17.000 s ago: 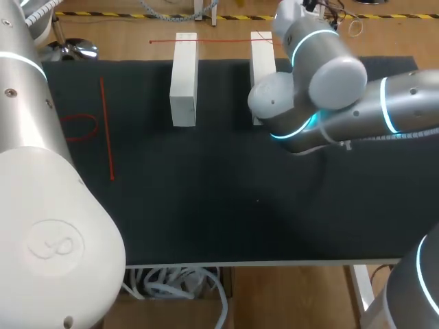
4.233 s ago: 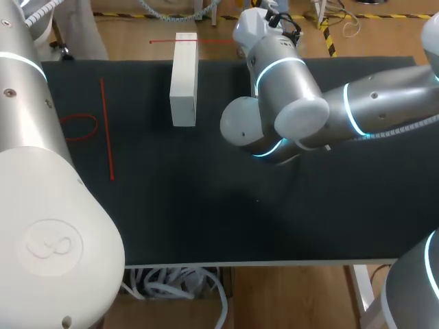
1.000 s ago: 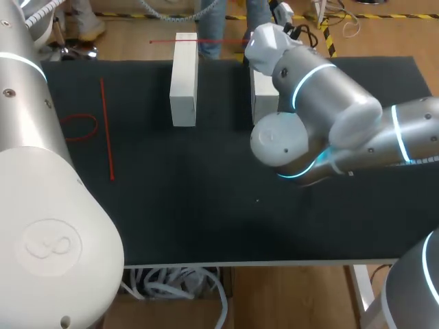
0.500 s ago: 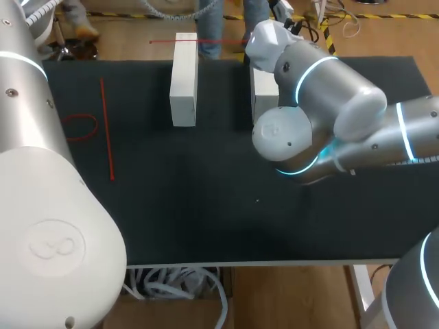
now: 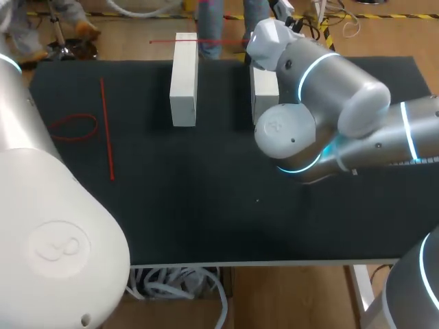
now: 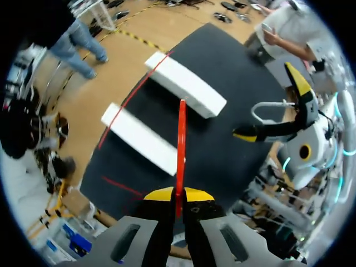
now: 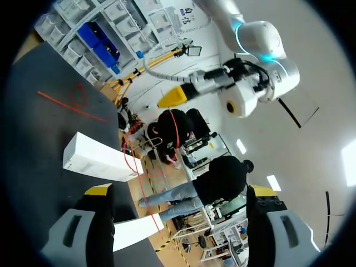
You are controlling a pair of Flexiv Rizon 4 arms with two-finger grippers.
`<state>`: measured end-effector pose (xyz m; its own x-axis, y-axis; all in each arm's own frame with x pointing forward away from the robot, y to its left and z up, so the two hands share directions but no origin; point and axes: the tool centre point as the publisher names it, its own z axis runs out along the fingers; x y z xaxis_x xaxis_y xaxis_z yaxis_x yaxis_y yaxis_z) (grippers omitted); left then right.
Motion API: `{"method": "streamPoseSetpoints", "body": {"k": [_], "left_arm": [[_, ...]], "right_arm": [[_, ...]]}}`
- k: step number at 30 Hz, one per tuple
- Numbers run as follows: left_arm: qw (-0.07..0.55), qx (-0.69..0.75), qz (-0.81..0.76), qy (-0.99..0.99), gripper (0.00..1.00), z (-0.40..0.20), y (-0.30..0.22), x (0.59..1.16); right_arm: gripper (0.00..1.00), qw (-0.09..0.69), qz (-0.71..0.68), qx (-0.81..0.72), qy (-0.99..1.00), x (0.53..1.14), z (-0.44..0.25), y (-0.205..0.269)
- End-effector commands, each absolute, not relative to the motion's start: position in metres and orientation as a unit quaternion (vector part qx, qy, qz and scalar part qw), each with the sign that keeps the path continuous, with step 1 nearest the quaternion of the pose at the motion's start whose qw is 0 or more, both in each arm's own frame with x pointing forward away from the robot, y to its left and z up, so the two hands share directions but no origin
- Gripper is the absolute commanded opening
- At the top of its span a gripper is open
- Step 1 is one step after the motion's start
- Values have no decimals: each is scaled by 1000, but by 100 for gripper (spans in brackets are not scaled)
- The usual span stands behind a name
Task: Grab the tape and strap the tape.
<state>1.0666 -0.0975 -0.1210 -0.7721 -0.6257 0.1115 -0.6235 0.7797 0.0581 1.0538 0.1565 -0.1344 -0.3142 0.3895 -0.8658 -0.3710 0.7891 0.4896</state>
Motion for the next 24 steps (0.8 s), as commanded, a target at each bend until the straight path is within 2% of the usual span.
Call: {"method": "streamPoseSetpoints", "body": {"k": [1, 8, 16, 17, 18, 24], "left_arm": [[72, 427, -15, -901, 0, -122, -49, 1018], [105, 467, -57, -876, 0, -123, -8, 991], [121, 480, -48, -867, 0, -125, 19, 989], [121, 480, -48, -867, 65, -125, 19, 989], [121, 480, -48, -867, 100, -125, 19, 989], [121, 480, -48, -867, 100, -125, 19, 989]], "right_arm": [[100, 552, 323, -7, 768, 1053, -129, 154], [100, 552, 323, -7, 768, 1053, -129, 154], [100, 552, 323, -7, 768, 1053, -129, 154], [100, 552, 323, -7, 768, 1053, -129, 154], [100, 552, 323, -7, 768, 1053, -129, 154], [100, 552, 323, -7, 768, 1053, -129, 154]]}}
